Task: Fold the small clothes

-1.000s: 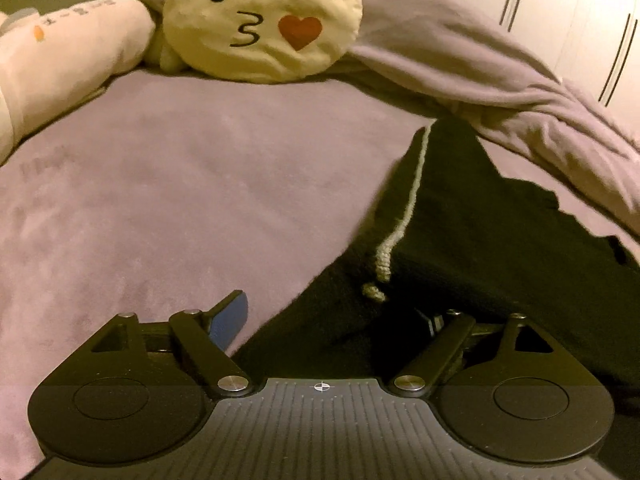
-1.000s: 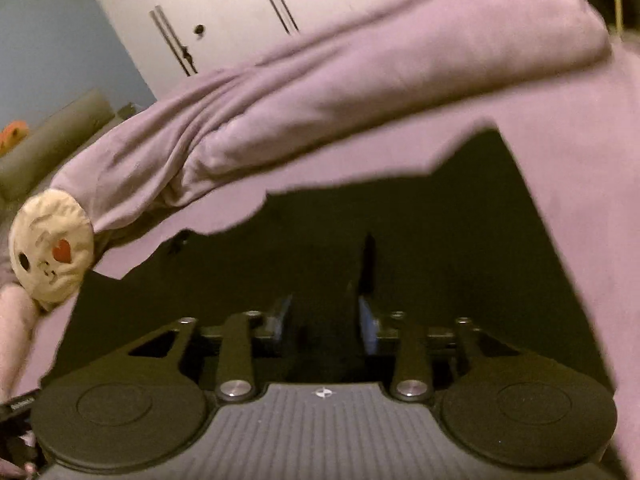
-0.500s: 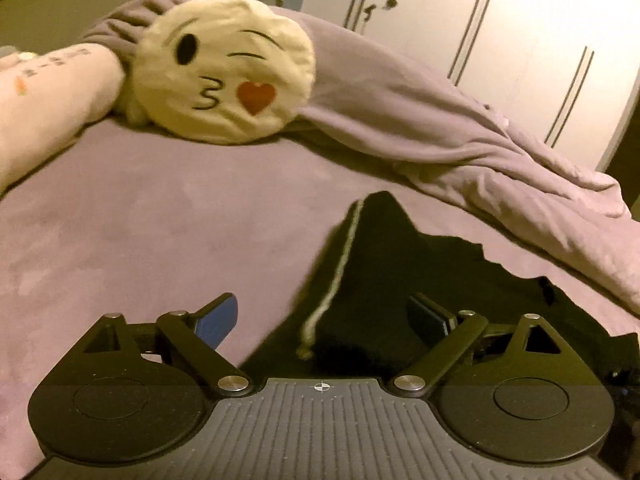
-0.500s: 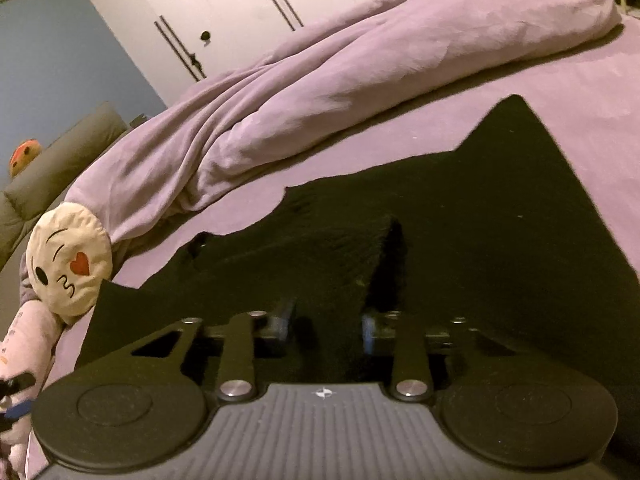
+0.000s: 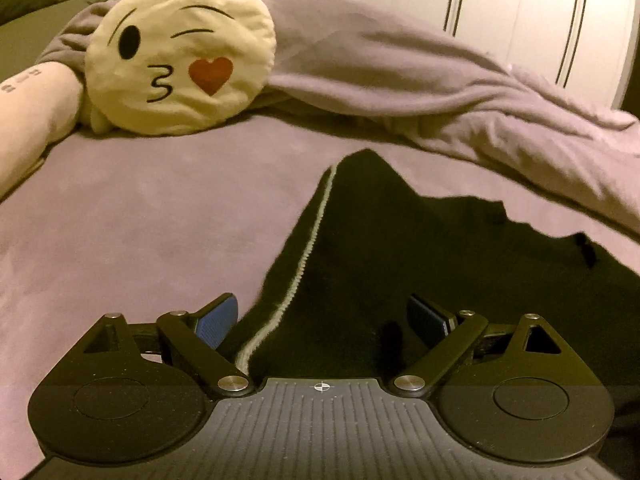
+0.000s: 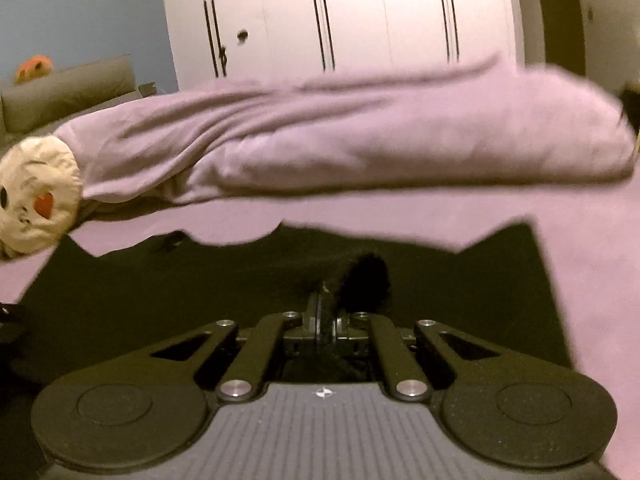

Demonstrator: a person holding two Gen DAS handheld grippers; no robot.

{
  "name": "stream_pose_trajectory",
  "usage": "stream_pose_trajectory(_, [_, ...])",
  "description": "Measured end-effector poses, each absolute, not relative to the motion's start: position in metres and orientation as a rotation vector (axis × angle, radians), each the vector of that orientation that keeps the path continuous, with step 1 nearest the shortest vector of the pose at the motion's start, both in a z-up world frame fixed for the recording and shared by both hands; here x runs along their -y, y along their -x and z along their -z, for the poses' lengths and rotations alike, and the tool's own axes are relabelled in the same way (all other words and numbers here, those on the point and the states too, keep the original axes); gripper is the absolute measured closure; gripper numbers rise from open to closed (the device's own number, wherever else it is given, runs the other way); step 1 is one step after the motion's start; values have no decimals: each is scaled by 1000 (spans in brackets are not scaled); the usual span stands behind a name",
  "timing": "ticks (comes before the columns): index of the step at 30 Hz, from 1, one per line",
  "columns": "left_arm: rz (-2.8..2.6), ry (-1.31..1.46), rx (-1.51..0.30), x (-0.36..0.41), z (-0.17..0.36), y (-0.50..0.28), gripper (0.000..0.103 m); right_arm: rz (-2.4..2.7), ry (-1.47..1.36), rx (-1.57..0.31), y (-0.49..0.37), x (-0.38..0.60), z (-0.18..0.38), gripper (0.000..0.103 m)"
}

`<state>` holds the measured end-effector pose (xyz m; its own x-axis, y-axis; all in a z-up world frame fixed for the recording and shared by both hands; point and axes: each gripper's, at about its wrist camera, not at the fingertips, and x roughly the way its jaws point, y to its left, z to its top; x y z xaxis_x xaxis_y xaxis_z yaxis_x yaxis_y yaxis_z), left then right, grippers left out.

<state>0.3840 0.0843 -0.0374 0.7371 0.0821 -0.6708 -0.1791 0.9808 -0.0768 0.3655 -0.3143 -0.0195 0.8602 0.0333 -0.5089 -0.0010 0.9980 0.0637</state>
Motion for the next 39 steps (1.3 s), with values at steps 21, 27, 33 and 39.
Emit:
stream_pose_trajectory(21, [-158, 38, -776, -63, 58, -392, 7, 109, 222, -553, -372, 302, 50, 99])
stream_pose_trajectory(27, [-162, 37, -780, -69, 61, -390, 6, 117, 247, -616, -382, 304, 58, 99])
stream_pose_trajectory(33, [-188, 15, -767, -79, 47, -372, 7, 160, 54, -602, -360, 330, 39, 75])
stream_pose_trajectory(39, [-137, 107, -719, -77, 35, -325, 7, 123, -566, -587, -279, 394, 43, 75])
